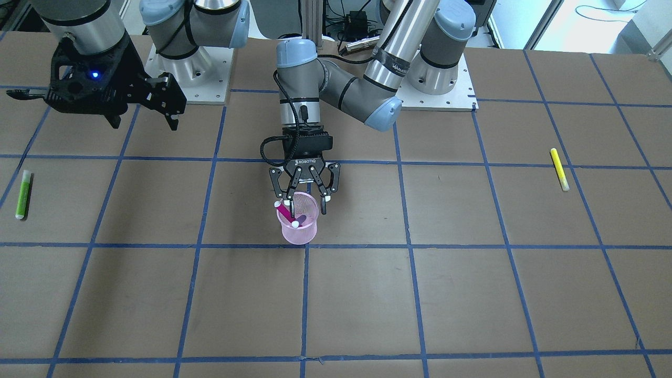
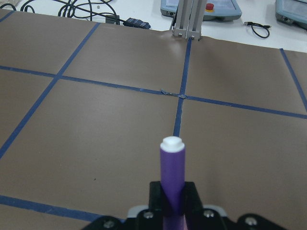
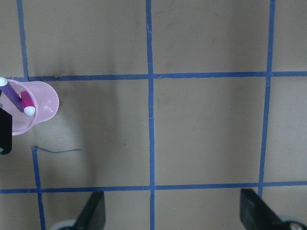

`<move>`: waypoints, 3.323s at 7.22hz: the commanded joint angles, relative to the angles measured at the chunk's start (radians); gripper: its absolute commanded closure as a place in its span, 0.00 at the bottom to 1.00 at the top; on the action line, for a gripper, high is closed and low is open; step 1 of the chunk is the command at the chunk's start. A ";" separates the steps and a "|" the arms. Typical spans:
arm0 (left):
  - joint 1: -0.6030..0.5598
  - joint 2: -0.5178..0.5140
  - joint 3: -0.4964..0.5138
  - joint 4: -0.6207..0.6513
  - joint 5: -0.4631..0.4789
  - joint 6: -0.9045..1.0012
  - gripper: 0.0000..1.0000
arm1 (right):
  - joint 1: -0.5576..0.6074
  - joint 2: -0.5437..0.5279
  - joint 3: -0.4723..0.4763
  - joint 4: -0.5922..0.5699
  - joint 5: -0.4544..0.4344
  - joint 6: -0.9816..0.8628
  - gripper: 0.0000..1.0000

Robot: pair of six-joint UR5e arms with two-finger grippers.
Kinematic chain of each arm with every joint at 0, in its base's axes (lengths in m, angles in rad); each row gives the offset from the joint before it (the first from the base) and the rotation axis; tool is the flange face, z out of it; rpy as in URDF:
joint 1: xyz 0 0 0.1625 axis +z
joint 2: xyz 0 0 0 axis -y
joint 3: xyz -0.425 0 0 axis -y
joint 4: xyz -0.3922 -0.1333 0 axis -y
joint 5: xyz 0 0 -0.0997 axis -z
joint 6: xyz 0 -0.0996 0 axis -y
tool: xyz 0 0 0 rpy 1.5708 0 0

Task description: Insert purple and pink pens into pink cup

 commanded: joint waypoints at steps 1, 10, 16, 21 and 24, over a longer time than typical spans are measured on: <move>0.008 0.010 0.007 0.007 -0.003 0.003 0.00 | 0.002 -0.001 0.000 0.003 0.011 0.001 0.00; 0.502 0.260 0.392 -1.181 -0.514 0.393 0.00 | 0.025 0.008 -0.014 0.006 0.006 0.002 0.00; 0.558 0.412 0.578 -1.769 -0.533 0.567 0.00 | 0.018 0.008 -0.009 -0.004 0.006 0.002 0.00; 0.568 0.432 0.495 -1.578 -0.474 0.667 0.00 | 0.017 0.008 -0.008 -0.004 0.004 0.002 0.00; 0.569 0.446 0.518 -1.650 -0.497 0.668 0.00 | 0.017 0.007 -0.008 -0.004 0.004 0.002 0.00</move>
